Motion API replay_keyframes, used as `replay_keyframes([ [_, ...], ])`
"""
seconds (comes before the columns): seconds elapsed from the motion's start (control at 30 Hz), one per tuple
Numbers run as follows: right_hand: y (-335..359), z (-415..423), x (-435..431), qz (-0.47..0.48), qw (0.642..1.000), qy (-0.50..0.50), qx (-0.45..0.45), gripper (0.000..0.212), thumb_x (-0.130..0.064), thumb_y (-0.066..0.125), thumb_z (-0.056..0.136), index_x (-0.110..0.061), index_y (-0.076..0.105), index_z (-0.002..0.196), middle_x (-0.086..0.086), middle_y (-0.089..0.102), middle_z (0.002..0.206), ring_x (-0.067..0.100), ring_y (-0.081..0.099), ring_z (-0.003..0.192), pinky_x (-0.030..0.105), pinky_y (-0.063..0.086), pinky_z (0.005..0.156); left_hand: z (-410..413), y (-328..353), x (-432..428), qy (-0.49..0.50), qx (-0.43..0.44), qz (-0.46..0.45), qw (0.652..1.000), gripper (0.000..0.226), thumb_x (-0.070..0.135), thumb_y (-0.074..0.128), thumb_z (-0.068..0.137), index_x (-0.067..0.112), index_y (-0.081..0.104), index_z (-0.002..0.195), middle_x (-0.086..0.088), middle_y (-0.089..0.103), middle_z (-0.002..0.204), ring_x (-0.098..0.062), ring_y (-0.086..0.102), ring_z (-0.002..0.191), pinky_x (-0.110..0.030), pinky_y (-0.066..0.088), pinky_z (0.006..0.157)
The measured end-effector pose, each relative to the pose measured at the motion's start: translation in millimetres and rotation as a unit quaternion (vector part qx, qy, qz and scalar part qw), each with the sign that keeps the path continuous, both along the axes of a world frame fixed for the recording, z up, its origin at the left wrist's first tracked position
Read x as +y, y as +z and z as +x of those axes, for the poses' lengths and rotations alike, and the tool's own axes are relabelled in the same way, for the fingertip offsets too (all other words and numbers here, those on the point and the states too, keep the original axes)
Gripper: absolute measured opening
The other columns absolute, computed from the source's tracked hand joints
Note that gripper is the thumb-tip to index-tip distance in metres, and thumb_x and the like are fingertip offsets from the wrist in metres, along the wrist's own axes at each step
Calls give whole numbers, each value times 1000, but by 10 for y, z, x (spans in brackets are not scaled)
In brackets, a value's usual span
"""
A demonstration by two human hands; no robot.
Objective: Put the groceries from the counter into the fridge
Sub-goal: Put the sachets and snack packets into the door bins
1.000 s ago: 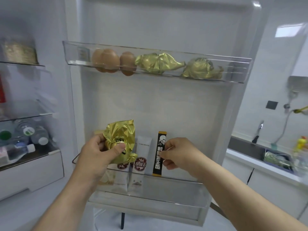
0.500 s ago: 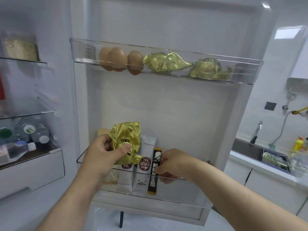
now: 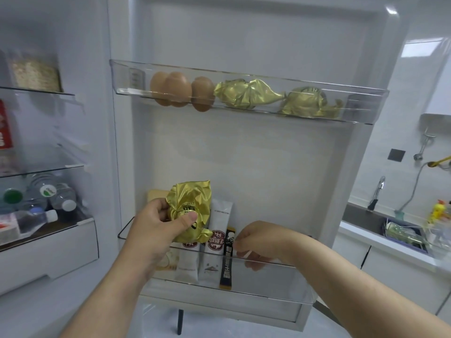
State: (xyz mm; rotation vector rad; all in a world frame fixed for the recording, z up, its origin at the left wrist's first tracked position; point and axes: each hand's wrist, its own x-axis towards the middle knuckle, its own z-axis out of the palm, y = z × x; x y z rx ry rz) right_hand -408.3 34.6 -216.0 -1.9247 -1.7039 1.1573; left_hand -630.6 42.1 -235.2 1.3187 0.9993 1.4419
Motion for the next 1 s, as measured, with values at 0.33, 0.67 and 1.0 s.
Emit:
replay_keyframes([
  [0.33,82,266,-246,172,984,27,41,24,-22,61,94,-35,60,114,-11,67,114,9,67,99,30,58,87,21,20,1,-2,10,-8,1000,27,10,78,77,15,64,100,-5,76,89,-21,74,80,-24,56,60],
  [0.67,281,-3,-466,305,946,52,101,31,-27,73,85,-30,65,115,-8,70,107,3,69,94,24,56,84,307,269,-181,-81,-36,-19,996,48,24,74,64,5,63,106,-12,76,90,-27,74,82,-38,57,72],
  [1.0,629,70,-654,426,877,-3,222,37,-7,82,77,-25,63,103,2,75,87,20,72,79,37,61,73,626,742,-541,-157,-150,6,976,40,15,64,71,-6,60,105,-26,71,98,-34,70,84,-43,60,67],
])
